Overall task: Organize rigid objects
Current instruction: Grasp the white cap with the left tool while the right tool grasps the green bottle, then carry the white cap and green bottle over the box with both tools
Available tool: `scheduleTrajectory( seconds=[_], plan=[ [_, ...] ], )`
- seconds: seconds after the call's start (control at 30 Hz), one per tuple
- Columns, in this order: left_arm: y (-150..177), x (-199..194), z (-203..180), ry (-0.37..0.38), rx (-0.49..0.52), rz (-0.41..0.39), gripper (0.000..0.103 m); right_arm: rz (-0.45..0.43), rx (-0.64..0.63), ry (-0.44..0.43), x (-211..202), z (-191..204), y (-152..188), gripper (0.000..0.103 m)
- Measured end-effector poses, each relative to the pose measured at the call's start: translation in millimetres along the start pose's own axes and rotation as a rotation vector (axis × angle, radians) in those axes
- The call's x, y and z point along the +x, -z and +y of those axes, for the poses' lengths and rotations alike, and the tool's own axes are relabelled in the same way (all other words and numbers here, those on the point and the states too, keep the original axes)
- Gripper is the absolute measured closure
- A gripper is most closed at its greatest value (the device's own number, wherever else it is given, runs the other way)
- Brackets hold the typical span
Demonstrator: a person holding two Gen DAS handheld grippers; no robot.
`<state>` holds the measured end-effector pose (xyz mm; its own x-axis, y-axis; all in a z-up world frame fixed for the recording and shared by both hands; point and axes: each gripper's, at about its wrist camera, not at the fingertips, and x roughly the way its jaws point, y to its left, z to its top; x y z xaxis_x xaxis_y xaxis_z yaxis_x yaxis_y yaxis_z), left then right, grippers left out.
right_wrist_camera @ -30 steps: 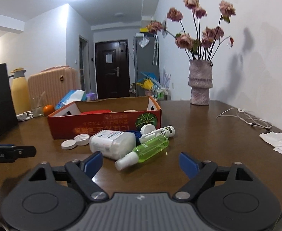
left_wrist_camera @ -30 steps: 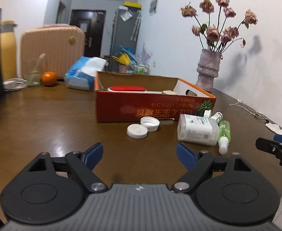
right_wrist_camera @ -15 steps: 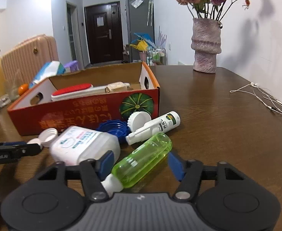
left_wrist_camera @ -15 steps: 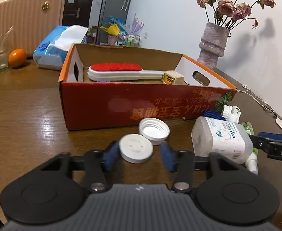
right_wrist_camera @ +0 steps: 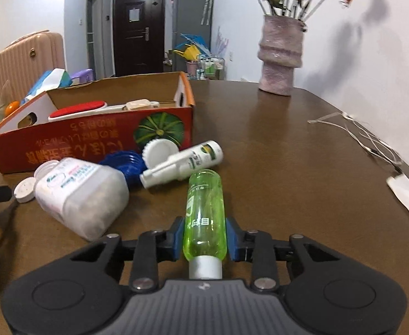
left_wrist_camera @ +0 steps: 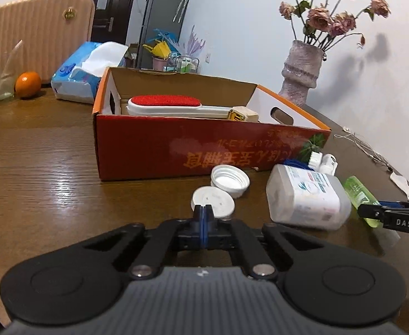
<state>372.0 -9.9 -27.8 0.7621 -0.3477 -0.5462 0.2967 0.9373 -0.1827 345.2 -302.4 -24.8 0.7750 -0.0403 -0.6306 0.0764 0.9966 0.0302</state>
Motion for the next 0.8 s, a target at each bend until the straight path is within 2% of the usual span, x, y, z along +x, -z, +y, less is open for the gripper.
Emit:
scheduleTrajectory(
  seconds=[0.03, 0.1, 0.13, 0.17, 0.2, 0.3, 0.37, 0.4, 0.43, 0.47, 0.67, 0.8],
  plan=[
    [2, -3, -3, -0.008, 0.012, -0.005, 0.099, 0.000, 0.000, -0.001, -3, -2, 2, 0.073],
    [3, -7, -9, -0.048, 0.038, -0.022, 0.075, -0.004, 0.013, -0.015, -11, -5, 9, 0.073],
    [2, -8, -12, -0.064, 0.052, -0.036, 0.038, -0.007, 0.019, -0.023, -14, -5, 12, 0.073],
    [1, -8, -14, -0.068, 0.067, -0.052, 0.022, -0.011, 0.026, -0.032, -18, -6, 15, 0.073],
    [-2, -5, -16, -0.064, 0.087, -0.054, 0.024, -0.013, 0.030, -0.039, -20, -6, 17, 0.073],
    [-10, 14, -20, -0.073, 0.119, 0.010, 0.037, -0.014, 0.023, -0.060, -23, -3, 19, 0.073],
    [-12, 28, -20, -0.079, 0.132, 0.048, 0.050, -0.016, 0.020, -0.076, -25, -2, 20, 0.073],
    [-14, 32, -21, -0.081, 0.134, 0.057, 0.051, -0.019, 0.019, -0.082, -25, -1, 21, 0.073],
    [-15, 33, -22, -0.079, 0.139, 0.050, 0.061, -0.023, 0.019, -0.087, -25, -1, 21, 0.073],
    [-16, 36, -23, -0.074, 0.147, 0.054, 0.063, -0.026, 0.021, -0.094, -25, -1, 21, 0.073],
    [-7, 25, -27, -0.072, 0.148, 0.035, 0.064, -0.040, 0.021, -0.109, -30, -1, 22, 0.073],
    [7, -14, -23, -0.064, 0.070, -0.013, 0.064, -0.074, 0.021, -0.122, -48, -2, 25, 0.073]
  ],
)
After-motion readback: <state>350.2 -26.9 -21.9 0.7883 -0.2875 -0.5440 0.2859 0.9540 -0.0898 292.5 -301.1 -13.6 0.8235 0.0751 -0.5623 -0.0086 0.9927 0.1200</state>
